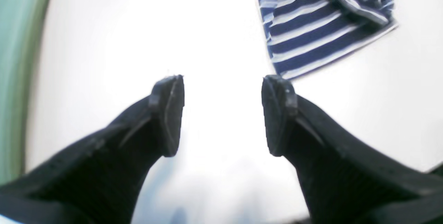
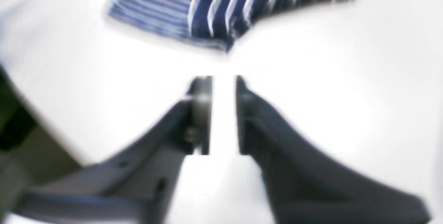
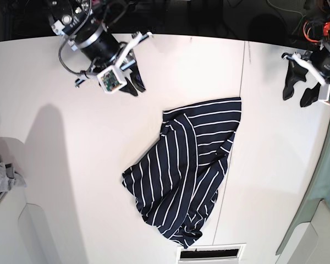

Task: Layout the t-shirt on the table in an organized manner, then fold the t-shirt properly
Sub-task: 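Lower both grippers onto the striped shirt and grasp its edges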

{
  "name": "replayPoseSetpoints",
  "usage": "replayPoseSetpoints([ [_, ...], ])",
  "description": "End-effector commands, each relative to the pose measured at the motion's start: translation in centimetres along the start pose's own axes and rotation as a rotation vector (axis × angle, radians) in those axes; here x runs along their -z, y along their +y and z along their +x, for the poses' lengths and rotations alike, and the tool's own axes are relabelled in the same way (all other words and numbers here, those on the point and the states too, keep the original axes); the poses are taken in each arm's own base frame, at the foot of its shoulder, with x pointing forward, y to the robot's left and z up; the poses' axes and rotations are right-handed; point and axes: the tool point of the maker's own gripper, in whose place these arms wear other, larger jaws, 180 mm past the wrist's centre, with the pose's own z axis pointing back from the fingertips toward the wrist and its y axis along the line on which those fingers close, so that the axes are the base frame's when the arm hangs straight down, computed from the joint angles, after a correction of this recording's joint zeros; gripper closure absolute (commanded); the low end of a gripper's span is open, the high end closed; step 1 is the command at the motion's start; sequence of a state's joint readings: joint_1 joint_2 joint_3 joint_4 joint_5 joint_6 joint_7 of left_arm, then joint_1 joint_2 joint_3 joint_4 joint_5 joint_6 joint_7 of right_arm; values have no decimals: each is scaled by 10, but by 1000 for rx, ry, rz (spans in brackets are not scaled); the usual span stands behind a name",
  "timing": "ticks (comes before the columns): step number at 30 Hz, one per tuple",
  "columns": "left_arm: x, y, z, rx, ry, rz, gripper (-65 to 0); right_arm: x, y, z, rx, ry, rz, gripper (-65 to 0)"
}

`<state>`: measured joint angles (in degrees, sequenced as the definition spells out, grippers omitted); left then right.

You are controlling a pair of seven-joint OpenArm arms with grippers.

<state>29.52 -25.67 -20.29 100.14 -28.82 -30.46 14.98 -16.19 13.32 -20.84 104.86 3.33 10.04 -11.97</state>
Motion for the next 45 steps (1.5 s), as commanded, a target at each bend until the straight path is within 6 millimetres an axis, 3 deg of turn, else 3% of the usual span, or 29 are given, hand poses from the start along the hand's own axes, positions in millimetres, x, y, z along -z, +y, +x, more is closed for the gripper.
replayPoseSetpoints([
  [1, 10, 0, 10, 3, -32, -18, -376, 10, 0, 20, 3, -60, 4, -236],
  [3, 35, -2, 7, -17, -23, -34, -376, 35, 0, 41, 19, -104, 6, -336],
  [6, 69, 1, -3, -67, 11, -36, -376, 73, -1, 52, -15, -99, -4, -354],
  [11, 109, -9, -15, -135, 53, -71, -377, 127, -10, 41, -64, -4, -22, -354],
  [17, 135, -23, -38, -198, 115, -78, -376, 160, -11, 24, -70, 93, 11, -354],
  [21, 139, -31, -48, -236, 123, -82, -376, 166, -4, 21, -58, 99, 29, -339],
  [24, 141, -38, -47, -245, 118, -92, -367, 167, -1, 22, -52, 92, 34, -218],
  [26, 141, -42, -47, -241, 118, -113, -283, 167, -2, 24, -53, 87, 33, -124],
  [30, 136, -61, -49, -198, 125, -223, -22, 167, -2, 34, -54, 34, 34, -34],
  [31, 135, -66, -48, -193, 121, -252, 0, 167, -1, 37, -55, 20, 34, -1],
  [38, 130, -63, -24, -138, 89, -284, 0, 163, -9, 60, -140, -36, 4, 0],
  [45, 123, -48, -10, -110, 91, -279, 0, 155, -36, 79, -65, -94, -47, 0],
])
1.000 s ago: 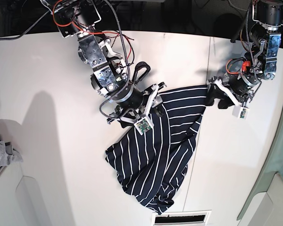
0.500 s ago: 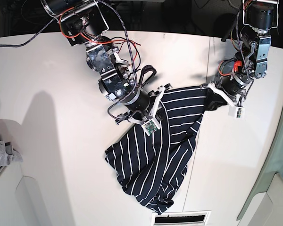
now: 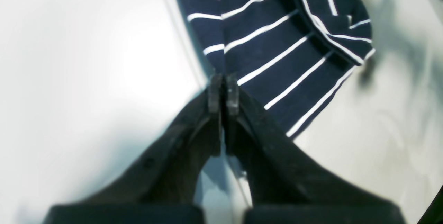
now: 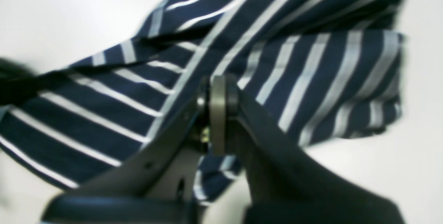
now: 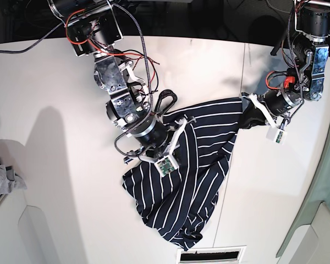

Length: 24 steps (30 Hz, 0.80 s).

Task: Layout the t-shirt on the table in an organized manner, then fold the t-shirt properly
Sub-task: 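Lower both grippers onto the striped shirt and grasp its edges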

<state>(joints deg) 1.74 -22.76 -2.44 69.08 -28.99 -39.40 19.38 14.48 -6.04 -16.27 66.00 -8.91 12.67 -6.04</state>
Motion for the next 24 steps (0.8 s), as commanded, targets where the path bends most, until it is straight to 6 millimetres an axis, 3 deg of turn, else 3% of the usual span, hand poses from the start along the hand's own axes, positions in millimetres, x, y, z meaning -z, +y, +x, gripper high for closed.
replayPoseSetpoints([
  [1, -2, 1, 18, 14, -47, -8, 0, 1, 3, 23, 16, -65, 32, 0],
  [3, -2, 1, 16, 12, -37, -9, 0, 1, 11, 18, 49, -44, 80, -16],
  [6, -1, 0, 16, 11, -38, -11, 0, 1, 19, 11, 69, -18, 114, -327],
  [7, -1, 0, 16, 12, -38, -10, 0, 2, 19, 8, 62, -8, 113, -390],
  [8, -1, 0, 16, 12, -38, -10, 0, 2, 19, 2, 50, 7, 110, -409],
  [14, -1, 0, 15, 11, -34, -10, 0, 6, 28, -49, 25, 141, 126, -399],
  [17, -1, 0, 15, 12, -35, -10, 0, 7, 25, -65, 28, 169, 101, -282],
  [20, -1, 0, 16, 12, -36, -10, 0, 8, 25, -57, 27, 127, 101, -98],
  [22, -2, 0, 14, 11, -31, -10, 0, 9, 24, -44, 25, 75, 99, -28],
  [24, -2, 0, 12, 10, -29, -10, 0, 9, 22, -32, 19, 42, 94, 0],
])
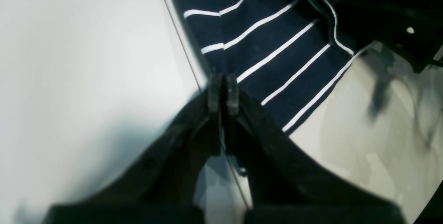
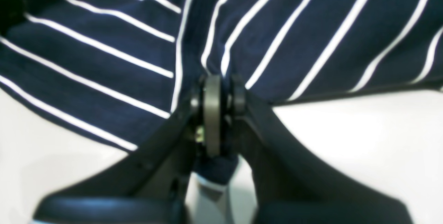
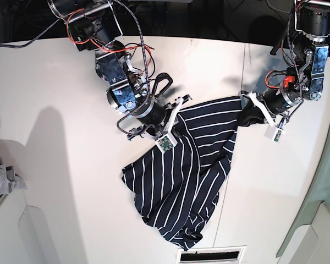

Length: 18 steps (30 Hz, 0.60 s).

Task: Layout the t-shirt on the table in an organized manner, then fold the t-shirt properly
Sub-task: 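Lower both grippers onto the striped shirt and grasp its edges, then lift the shirt and pull the grippers apart to spread it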

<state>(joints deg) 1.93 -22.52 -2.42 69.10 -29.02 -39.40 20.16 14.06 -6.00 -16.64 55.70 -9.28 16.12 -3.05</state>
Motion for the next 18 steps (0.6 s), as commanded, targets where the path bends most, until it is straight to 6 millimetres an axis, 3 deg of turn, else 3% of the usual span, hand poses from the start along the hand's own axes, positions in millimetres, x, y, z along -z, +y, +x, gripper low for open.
replayPoseSetpoints([
  [1, -3, 2, 16, 14, -40, -7, 0, 1, -4, 38, -13, -102, -4, 0],
  [8, -4, 4, 17, 21, -40, -3, 0, -15, -11, 95, -54, -243, -33, 0],
  [12, -9, 12, 19, 38, -31, 12, 0, -29, -26, 120, -58, -291, -77, 0],
  [18, -18, 25, 20, 58, -20, 33, 0, -46, -56, 135, 29, -322, -139, 0],
])
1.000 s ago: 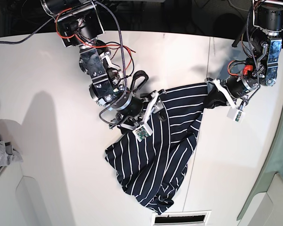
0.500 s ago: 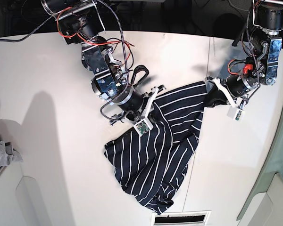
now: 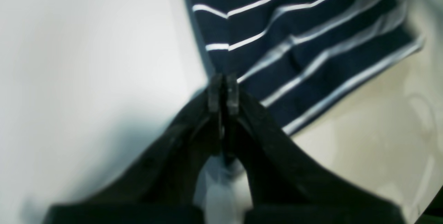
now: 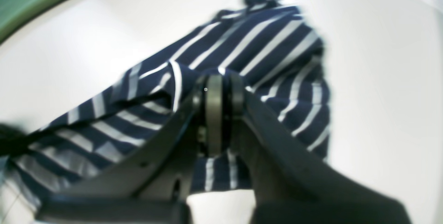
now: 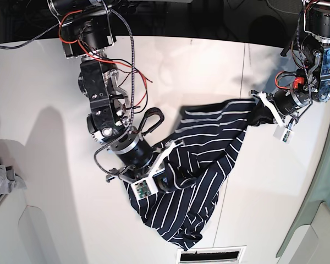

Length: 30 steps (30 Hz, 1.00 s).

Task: Layout the t-shirt on the table in an organized manner, then fold the t-shirt properly
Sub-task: 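Lift the shirt and pull the grippers apart to spread it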

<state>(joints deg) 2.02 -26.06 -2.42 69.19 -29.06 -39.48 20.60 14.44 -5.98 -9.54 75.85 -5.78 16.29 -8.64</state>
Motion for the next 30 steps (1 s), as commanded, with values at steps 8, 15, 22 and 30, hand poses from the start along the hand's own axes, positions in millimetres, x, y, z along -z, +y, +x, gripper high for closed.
replayPoseSetpoints([
  [8, -5, 4, 24, -9, -72, -10, 0, -4, -28, 2, 113, 21, -60, -347],
  [15, -5, 5, 20, -9, -50, -10, 0, -16, -77, -6, 204, 16, -212, -345],
  [22, -5, 3, 22, -25, -64, -17, 0, 2, -21, -8, 255, -3, -11, -345],
  [30, -6, 2, 17, -34, -53, -20, 0, 39, -7, -48, 160, 54, -97, -345],
])
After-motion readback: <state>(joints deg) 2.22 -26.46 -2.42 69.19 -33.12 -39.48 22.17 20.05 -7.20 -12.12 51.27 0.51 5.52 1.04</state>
